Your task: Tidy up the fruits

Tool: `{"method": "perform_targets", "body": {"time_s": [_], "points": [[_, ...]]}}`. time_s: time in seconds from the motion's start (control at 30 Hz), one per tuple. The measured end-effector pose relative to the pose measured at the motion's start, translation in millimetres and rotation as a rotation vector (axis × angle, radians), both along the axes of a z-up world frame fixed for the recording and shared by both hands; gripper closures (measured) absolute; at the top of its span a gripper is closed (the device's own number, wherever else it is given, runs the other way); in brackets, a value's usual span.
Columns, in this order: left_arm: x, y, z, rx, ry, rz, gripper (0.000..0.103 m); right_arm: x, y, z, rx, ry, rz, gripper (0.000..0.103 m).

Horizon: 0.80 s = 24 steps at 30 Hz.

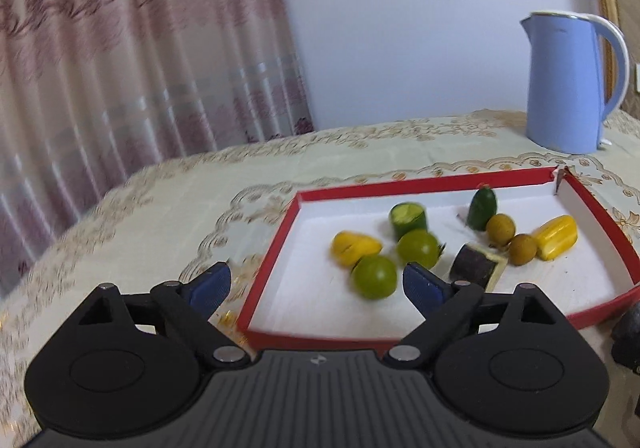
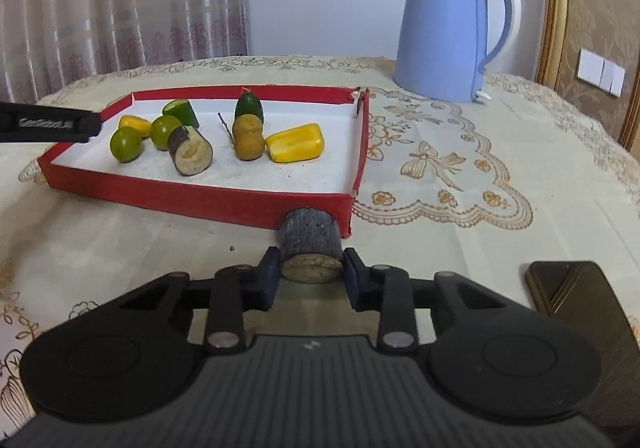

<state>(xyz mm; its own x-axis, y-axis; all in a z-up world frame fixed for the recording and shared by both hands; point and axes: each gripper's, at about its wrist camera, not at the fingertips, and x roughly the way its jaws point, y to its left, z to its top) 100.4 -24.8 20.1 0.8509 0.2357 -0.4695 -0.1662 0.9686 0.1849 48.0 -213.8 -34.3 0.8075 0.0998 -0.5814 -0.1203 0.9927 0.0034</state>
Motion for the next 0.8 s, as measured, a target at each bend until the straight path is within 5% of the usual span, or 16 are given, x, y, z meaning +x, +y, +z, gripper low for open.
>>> {"method": "perform_targets", "body": {"time_s": [0.8], "points": [[1.6,15.8,-27.7,-0.007,0.006,0.043,0.009,-19.0,2.9,27.0,0.086,-0.073,0.095,0.072]]}}
